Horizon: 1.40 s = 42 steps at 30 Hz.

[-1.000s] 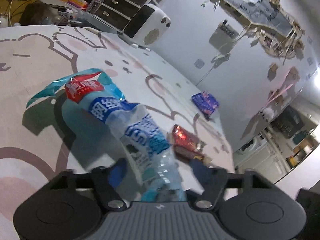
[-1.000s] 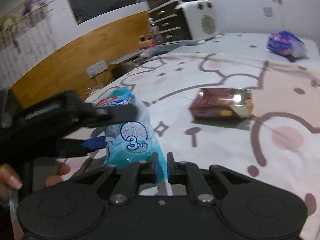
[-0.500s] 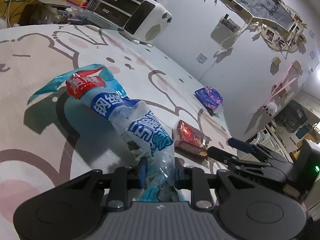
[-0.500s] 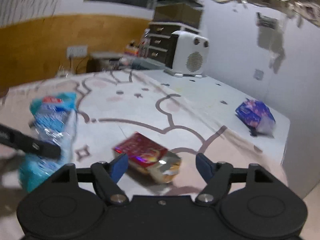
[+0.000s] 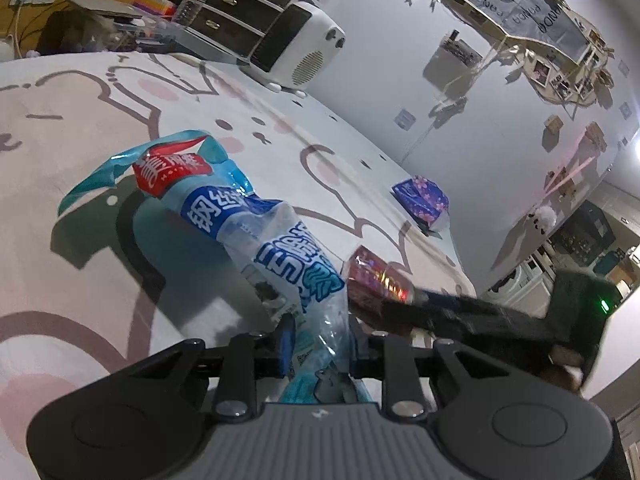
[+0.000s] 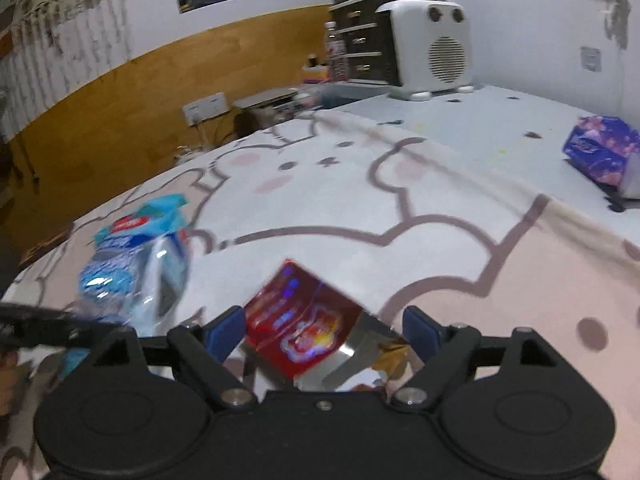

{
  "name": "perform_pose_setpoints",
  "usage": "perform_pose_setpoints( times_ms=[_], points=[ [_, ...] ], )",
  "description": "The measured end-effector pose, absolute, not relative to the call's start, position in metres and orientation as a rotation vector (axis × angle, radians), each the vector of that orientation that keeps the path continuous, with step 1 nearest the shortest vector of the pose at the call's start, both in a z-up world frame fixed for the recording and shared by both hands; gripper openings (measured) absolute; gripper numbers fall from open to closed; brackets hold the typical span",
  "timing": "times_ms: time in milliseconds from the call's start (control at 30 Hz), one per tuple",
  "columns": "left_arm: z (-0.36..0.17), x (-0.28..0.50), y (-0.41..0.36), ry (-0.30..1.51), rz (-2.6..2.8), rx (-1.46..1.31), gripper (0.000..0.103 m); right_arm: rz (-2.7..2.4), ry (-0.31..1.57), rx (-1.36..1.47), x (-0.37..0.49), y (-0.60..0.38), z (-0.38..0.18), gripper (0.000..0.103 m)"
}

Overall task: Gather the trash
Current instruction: 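Grasp the red snack box with the right tool while the left tool holds the bag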

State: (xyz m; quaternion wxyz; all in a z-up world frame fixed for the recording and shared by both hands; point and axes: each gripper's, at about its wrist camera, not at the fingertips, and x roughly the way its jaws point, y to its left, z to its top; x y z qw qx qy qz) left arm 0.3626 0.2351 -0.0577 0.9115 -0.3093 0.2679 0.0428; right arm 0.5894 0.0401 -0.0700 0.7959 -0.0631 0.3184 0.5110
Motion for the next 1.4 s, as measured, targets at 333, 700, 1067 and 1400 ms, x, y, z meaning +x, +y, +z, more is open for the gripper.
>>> perform_pose_setpoints(
  times_ms=[333,700,1067,1400],
  points=[
    [-0.054,0.359,0.239,0.532,0.112,-0.635,0.027,1.083,0.560,-0.392,0.533,0.054,-0.065,0.085],
    [-0.048,0.358,0.232,0.528,0.114,-0.555,0.022,0.998,0.588,-0.340,0.533,0.061,-0.067,0.054],
    [-0.039,0.350,0.217,0.507,0.063,-0.485,0.018,0.794,0.571,-0.121,0.476,0.019,-0.056,0.051],
    [-0.030,0.333,0.181,0.530,-0.026,-0.397,0.018,0.647,0.535,-0.001,0.429,-0.035,-0.048,0.051]
  ],
)
